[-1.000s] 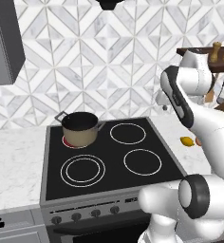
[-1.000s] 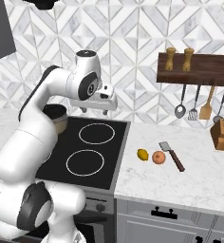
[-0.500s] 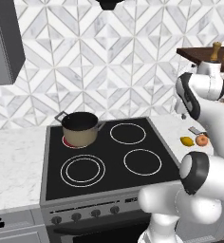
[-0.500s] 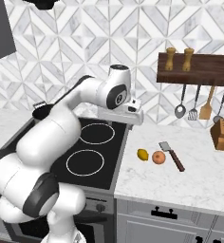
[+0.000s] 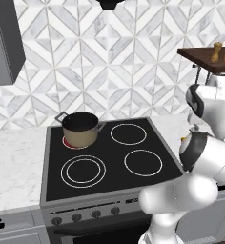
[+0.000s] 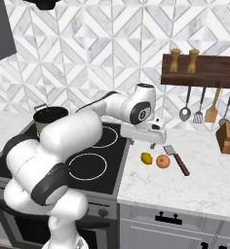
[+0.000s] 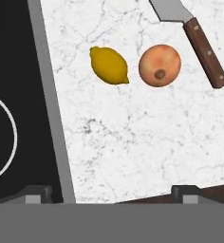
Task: Put the onion and lemon in the pot. Retrieve the spatula and lightly stir the vegetables in the pot.
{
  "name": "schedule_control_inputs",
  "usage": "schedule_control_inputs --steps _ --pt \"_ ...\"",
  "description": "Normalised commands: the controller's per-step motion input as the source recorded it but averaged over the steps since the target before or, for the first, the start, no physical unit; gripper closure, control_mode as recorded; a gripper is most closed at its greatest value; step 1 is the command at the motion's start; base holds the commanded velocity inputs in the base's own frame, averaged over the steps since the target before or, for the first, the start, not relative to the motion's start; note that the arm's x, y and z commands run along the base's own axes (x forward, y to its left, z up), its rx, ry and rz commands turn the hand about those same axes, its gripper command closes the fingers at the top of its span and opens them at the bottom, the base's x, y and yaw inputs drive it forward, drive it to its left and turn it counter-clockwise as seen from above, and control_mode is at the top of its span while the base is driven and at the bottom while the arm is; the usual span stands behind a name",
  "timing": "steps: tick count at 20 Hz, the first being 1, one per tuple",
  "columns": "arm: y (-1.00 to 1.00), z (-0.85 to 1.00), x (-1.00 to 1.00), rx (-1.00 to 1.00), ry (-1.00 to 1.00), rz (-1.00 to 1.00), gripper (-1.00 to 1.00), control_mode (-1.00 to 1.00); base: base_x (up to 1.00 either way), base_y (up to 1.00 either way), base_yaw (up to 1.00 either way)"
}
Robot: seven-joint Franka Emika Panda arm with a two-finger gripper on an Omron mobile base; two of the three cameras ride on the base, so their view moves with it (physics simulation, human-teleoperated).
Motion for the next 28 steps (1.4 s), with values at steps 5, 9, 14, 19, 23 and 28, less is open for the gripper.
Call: schedule_control_inputs --steps 5,9,14,19,23,28 --pt "-0.46 -0.53 0.19 0.0 0.1 -0.04 -1.0 -1.0 0.0 0.0 0.0" --pt "-0.34 -0.44 0.36 0.0 0.05 -0.06 -1.0 -1.0 0.0 0.0 0.0" --pt "-0.23 -0.38 0.47 0.0 0.02 -0.06 -1.0 -1.0 0.0 0.0 0.0" --pt "-0.22 -0.33 0.41 0.0 0.0 -0.08 -1.0 -1.0 0.0 0.0 0.0" --pt "-0.24 -0.31 0.28 0.0 0.0 -0.08 -1.0 -1.0 0.0 0.0 0.0" --pt "-0.06 -0.38 0.3 0.0 0.0 -0.05 -1.0 -1.0 0.0 0.0 0.0"
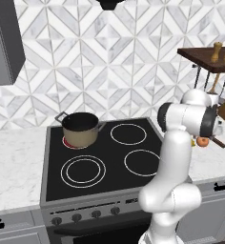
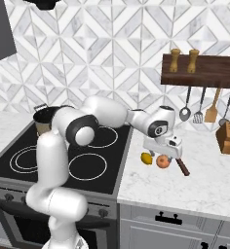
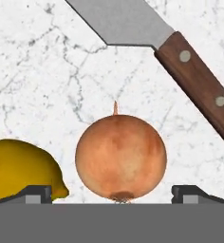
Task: Put the onion and lemon in the pot. Retrieve the spatula and lightly stir the vegetables in the pot.
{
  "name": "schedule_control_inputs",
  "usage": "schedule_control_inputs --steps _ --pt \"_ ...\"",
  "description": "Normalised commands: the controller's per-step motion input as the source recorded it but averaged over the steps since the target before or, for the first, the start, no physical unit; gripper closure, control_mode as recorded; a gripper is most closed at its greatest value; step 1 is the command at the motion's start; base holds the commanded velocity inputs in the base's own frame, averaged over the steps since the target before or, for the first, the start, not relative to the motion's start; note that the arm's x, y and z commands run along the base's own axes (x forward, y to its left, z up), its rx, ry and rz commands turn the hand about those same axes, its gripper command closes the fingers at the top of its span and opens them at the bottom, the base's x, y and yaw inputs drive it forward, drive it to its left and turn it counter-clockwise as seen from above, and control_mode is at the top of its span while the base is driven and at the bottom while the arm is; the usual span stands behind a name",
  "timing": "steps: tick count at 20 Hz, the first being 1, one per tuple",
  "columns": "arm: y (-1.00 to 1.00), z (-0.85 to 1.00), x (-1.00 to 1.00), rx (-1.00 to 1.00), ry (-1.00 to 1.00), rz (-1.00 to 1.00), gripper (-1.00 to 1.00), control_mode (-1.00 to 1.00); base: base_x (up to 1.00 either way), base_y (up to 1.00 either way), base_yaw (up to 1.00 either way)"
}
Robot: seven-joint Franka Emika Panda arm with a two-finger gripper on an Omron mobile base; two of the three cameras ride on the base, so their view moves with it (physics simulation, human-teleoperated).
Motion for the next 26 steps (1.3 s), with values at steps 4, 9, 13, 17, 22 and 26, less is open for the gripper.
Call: schedule_control_inputs --steps 4,9,13,17,22,26 --pt "-0.07 -0.31 0.24 0.0 -0.01 -0.03 -1.0 -1.0 0.0 0.0 0.0" --pt "-0.12 -0.27 0.03 0.0 -0.01 -0.04 -1.0 -1.0 0.0 0.0 0.0" --pt "0.0 -0.25 -0.15 0.0 0.0 -0.02 -1.0 -1.0 0.0 0.0 0.0" --pt "0.06 -0.15 -0.33 0.0 -0.03 -0.03 -1.0 -1.0 0.0 0.0 0.0" --pt "0.28 -0.05 -0.24 -0.01 -0.03 -0.05 1.0 -1.0 0.0 0.0 0.0" --pt "0.29 0.03 -0.02 0.0 -0.08 -0.03 1.0 -1.0 0.0 0.0 0.0"
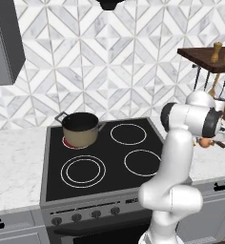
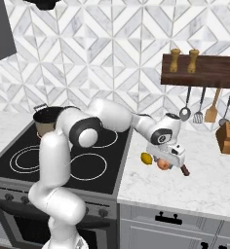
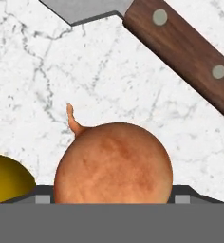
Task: Put the onion and lemon in the pot. Retrieve the spatula and lightly stir the vegetables in the pot.
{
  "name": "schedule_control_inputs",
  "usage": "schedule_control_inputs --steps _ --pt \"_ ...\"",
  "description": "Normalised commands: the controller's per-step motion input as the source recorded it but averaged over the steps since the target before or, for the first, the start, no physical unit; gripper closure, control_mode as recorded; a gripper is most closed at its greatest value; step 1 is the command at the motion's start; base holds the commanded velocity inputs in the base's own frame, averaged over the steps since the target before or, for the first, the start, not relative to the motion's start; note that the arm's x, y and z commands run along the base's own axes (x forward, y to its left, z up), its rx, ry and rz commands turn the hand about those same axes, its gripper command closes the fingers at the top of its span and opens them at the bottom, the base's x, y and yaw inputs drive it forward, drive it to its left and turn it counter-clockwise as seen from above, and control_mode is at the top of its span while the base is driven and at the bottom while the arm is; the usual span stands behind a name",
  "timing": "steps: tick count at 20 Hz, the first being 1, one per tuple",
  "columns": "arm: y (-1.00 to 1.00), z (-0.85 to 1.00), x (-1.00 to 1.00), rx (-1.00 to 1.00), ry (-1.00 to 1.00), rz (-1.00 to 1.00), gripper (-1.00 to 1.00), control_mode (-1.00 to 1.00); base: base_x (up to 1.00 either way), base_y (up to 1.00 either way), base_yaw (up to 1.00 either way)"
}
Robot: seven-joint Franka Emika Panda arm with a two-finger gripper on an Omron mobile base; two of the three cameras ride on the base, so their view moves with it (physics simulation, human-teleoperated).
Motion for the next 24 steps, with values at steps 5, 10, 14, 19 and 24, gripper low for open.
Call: schedule_control_inputs --steps 5,10,14,19,24 --pt "0.46 0.68 -0.26 0.0 -0.17 0.0 1.0 -1.0 0.0 0.0 0.0" --pt "0.63 1.0 -0.22 -0.01 -0.07 0.01 1.0 -1.0 0.0 0.0 0.0" --pt "0.72 1.0 -0.04 -0.03 -0.05 0.03 1.0 -1.0 0.0 0.0 0.0" --pt "0.98 0.8 0.0 -0.09 0.0 0.05 1.0 -1.0 0.0 0.0 0.0" --pt "0.95 0.71 0.0 -0.06 0.0 0.06 1.0 -1.0 0.0 0.0 0.0"
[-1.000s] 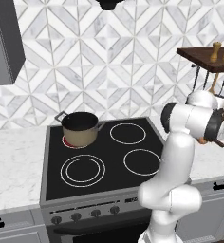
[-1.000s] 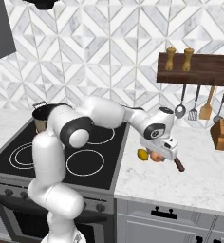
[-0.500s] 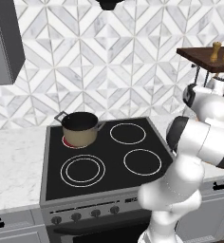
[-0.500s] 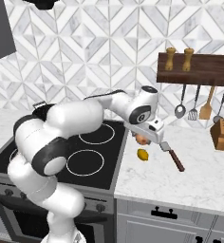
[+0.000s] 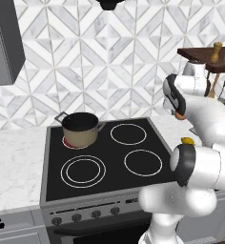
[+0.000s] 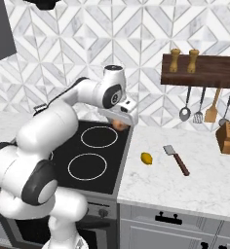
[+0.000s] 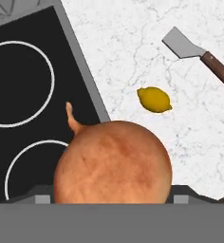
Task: Put the onion and lemon in the pot. Retrieve the spatula and lightly stir the vegetables in the pot.
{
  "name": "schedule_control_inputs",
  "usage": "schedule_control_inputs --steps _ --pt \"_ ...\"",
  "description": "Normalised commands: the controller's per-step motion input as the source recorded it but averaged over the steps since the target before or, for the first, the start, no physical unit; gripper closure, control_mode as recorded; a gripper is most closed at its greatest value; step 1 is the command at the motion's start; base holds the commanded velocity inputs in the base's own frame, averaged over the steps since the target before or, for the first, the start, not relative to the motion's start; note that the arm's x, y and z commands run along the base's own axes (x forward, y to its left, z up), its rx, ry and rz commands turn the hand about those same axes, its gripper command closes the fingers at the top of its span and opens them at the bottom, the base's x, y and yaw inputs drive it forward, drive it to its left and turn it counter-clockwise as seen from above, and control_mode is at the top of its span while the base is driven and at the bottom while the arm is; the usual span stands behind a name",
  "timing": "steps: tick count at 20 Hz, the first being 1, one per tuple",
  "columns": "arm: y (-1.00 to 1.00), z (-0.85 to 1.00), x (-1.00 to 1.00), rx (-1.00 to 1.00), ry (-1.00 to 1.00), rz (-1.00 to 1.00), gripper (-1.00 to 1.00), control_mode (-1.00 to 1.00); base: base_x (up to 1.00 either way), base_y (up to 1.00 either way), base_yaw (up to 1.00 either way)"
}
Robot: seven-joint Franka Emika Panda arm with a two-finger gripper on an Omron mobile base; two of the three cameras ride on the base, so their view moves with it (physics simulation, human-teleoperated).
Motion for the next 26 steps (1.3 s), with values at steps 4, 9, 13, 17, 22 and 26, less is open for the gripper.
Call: schedule_control_inputs --steps 4,9,13,17,22,26 --pt "0.99 0.57 0.03 -0.02 0.0 0.08 1.0 -1.0 0.0 0.0 0.0" --pt "1.0 0.23 0.04 0.0 0.0 0.12 1.0 -1.0 0.0 0.0 0.0" --pt "1.0 0.04 0.07 0.0 0.0 0.11 1.0 -1.0 0.0 0.0 0.0" --pt "0.78 0.06 0.04 0.0 -0.02 0.11 1.0 -1.0 0.0 0.0 0.0" --pt "0.71 0.03 0.22 0.0 -0.02 0.1 1.0 -1.0 0.0 0.0 0.0" --pt "0.78 0.01 0.47 0.0 -0.01 0.04 1.0 -1.0 0.0 0.0 0.0"
